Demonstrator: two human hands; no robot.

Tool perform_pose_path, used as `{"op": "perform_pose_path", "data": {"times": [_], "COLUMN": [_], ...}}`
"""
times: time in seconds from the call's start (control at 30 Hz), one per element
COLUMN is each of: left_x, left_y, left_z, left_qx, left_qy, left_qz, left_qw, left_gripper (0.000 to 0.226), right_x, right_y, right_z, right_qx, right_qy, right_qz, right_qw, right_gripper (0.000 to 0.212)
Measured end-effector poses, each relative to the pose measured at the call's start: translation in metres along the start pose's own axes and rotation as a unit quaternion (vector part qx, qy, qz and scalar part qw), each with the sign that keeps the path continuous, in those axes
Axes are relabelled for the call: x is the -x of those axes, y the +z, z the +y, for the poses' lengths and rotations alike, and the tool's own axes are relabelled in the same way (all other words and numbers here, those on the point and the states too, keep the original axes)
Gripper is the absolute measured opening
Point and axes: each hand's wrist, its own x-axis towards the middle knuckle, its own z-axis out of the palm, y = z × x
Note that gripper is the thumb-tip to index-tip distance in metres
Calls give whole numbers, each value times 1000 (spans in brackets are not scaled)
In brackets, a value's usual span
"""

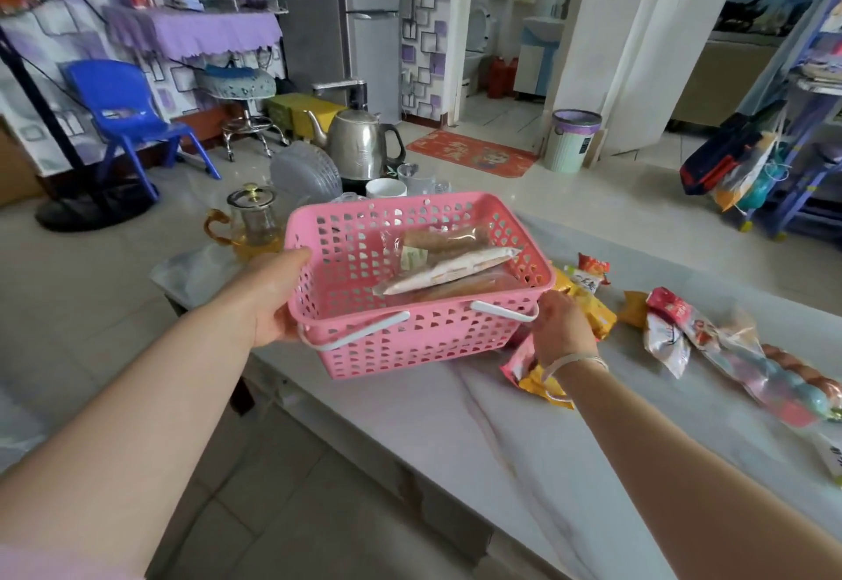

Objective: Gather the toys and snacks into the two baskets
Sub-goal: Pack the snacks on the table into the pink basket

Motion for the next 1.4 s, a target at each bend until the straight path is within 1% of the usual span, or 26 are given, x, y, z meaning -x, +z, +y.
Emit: {"op": "perform_pose_path", "data": {"times": [0.03, 0.07, 0.1, 0.17, 0.23, 0.3, 0.43, 0.5, 0.53, 0.6, 0.67, 0.77, 0.87, 0.97, 1.03, 1.1, 1.17, 1.23, 1.3, 1.33, 1.4], "left_x": [-3, -5, -8, -12, -16, -20, -28, -28, -28, -27, -26, -20, -13, -5, 3, 9, 17, 23, 29, 32, 36], "left_y": [-3, -6, -10, -20, -30, -42, -58, -64, -66, -68, -69, -71, -74, -73, -71, -69, -67, -65, -62, -61, -60], "left_z": [1, 2, 2, 3, 1, -2, -7, -8, -9, -11, -14, -17, -21, -27, -30, -32, -34, -35, -35, -35, -35], "left_qx": [1, 1, 2, 2, -5, -4, -2, 4, 5, -2, -6, -9, -12, -14, -13, -14, -13, -16, -19, -20, -21], "left_qy": [-2, -3, 1, 11, 8, 2, -16, -16, -16, -16, -11, -15, -25, -31, -31, -33, -31, -29, -28, -28, -26], "left_qz": [3, 4, 10, 36, 46, 50, 52, 58, 60, 60, 60, 59, 51, 49, 45, 40, 36, 28, 14, 9, 2], "left_qw": [1000, 1000, 1000, 999, 999, 999, 999, 998, 998, 998, 998, 998, 998, 998, 998, 999, 999, 999, 999, 999, 999], "left_gripper": [30, 30, 29, 27, 26, 26, 30, 28, 26, 23, 20, 20, 27, 31, 32, 32, 31, 31, 33, 33, 33], "right_x": [-4, -9, -12, -20, -26, -31, -31, -28, -28, -27, -28, -28, -23, -16, -13, -9, 1, 11, 24, 30, 40], "right_y": [10, 20, 31, 53, 70, 85, 106, 112, 112, 108, 101, 82, 57, 30, 9, -12, -30, -38, -39, -38, -34], "right_z": [0, 1, 3, 5, 6, 7, 13, 14, 12, 7, 4, -1, -4, -9, -16, -29, -47, -67, -86, -94, -105], "right_qx": [47, 99, 139, 176, 210, 251, 307, 329, 321, 291, 255, 191, 156, 123, 105, 71, 26, -22, -45, -43, -33], "right_qy": [-33, -62, -73, -54, -57, -57, -22, -22, -11, 11, 10, -2, -35, -103, -123, -144, -200, -272, -340, -367, -398], "right_qz": [-23, -50, -74, -113, -135, -151, -182, -183, -176, -137, -98, -80, -55, -10, 24, 75, 111, 113, 73, 51, 18], "right_qw": [998, 992, 985, 976, 967, 954, 934, 926, 930, 947, 962, 978, 986, 987, 987, 984, 973, 955, 937, 928, 917], "right_gripper": [24, 31, 39, 51, 61, 62, 63, 57, 54, 56, 61, 75, 80, 81, 77, 63, 49, 41, 36, 36, 43]}}
